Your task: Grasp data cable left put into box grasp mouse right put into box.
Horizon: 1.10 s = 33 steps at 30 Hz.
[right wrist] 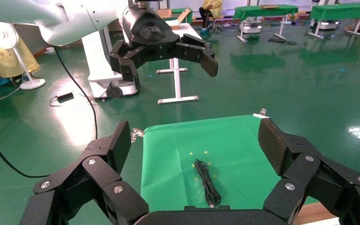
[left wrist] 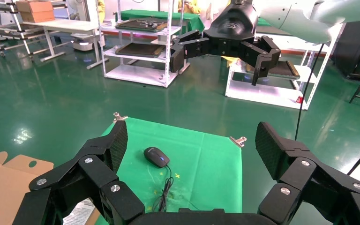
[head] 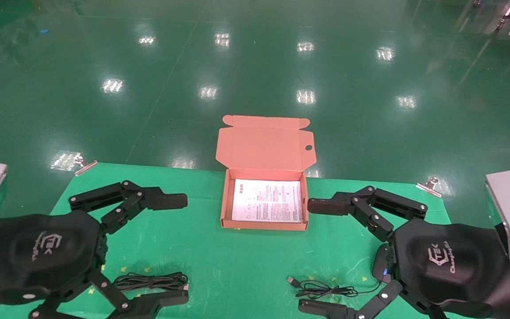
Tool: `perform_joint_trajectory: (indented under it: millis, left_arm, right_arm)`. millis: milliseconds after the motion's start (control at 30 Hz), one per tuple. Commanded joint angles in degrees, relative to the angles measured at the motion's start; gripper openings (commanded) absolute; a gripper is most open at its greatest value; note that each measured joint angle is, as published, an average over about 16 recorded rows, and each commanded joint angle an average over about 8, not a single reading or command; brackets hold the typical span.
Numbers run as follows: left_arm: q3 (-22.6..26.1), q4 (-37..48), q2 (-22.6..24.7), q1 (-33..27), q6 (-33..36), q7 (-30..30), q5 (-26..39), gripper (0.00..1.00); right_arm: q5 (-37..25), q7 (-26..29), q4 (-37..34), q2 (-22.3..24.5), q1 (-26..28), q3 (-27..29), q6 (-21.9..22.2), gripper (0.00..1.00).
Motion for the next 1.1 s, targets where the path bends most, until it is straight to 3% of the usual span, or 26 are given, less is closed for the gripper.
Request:
perform_joint_trajectory:
  millis: [33, 700, 867, 1100]
  left_arm:
    - [0.0, 0.0, 0.0, 0.0, 0.0, 0.0, 0.0, 1.00]
    - [0.8, -0.3, 0.0, -1.1, 0.4, -0.1, 1.7, 1.00]
    - [3.6, -1.1, 0.4, -5.9, 1.9, -1.2, 8.0, 1.00]
    - [10.5, -1.5, 2.9, -16.2, 3.7, -3.8, 21.4, 1.00]
  right_arm:
    - [0.0, 0.0, 0.0, 0.0, 0.0, 0.0, 0.0, 1.00]
    - [-1.5, 0.0, 0.1, 0.5, 0.3, -0.4, 0.0, 1.00]
    - [-7.7, -0.3, 0.7, 1.3, 3.4, -2.3, -0.4, 1.00]
    - [-22.1, -3.0, 2.5, -0.2, 13.2, -7.7, -2.7, 1.00]
